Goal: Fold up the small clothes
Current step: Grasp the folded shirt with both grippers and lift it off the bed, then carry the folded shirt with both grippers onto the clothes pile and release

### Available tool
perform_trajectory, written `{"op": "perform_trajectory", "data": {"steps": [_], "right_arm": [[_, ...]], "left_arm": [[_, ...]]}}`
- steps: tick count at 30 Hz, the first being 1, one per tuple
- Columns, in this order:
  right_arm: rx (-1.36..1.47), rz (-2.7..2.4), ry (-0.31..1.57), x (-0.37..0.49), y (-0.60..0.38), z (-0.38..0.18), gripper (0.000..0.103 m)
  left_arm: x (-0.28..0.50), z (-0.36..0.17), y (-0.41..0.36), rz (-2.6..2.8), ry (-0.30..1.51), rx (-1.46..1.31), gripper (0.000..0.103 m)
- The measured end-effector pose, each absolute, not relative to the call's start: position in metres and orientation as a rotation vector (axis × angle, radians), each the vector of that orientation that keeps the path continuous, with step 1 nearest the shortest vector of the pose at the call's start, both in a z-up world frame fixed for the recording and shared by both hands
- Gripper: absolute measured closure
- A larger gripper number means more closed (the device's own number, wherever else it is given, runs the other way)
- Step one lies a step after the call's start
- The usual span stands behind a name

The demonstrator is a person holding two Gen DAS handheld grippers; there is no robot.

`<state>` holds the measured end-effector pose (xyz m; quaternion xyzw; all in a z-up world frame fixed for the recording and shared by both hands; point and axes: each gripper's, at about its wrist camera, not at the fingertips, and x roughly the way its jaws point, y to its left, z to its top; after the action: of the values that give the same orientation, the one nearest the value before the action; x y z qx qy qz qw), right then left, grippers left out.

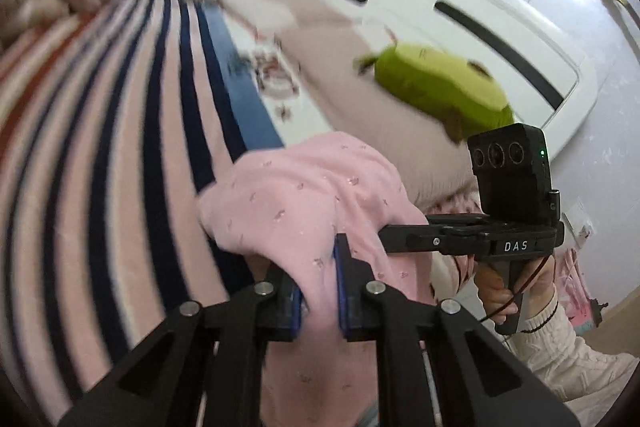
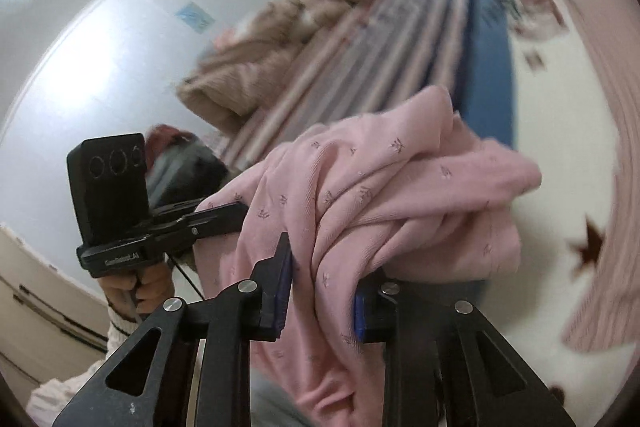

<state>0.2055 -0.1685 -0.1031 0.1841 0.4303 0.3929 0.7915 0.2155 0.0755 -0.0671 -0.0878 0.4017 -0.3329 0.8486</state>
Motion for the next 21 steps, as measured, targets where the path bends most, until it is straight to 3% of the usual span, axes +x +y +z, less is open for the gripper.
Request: {"op": "perform_trajectory", "data": {"steps": [10, 21], "right_arm": [[0.267, 1.068, 0.686, 0.203, -0.045, 0.039, 0.084], [0.216, 1.362, 0.632, 0.185, 0.15, 0.139, 0.084]], "left_arm": [[0.166, 0.093, 0.181, -0.42, 0.611, -0.029, 0.092], [0.091, 0.205, 0.34, -0.036, 0.521, -0.02, 0.092]]}}
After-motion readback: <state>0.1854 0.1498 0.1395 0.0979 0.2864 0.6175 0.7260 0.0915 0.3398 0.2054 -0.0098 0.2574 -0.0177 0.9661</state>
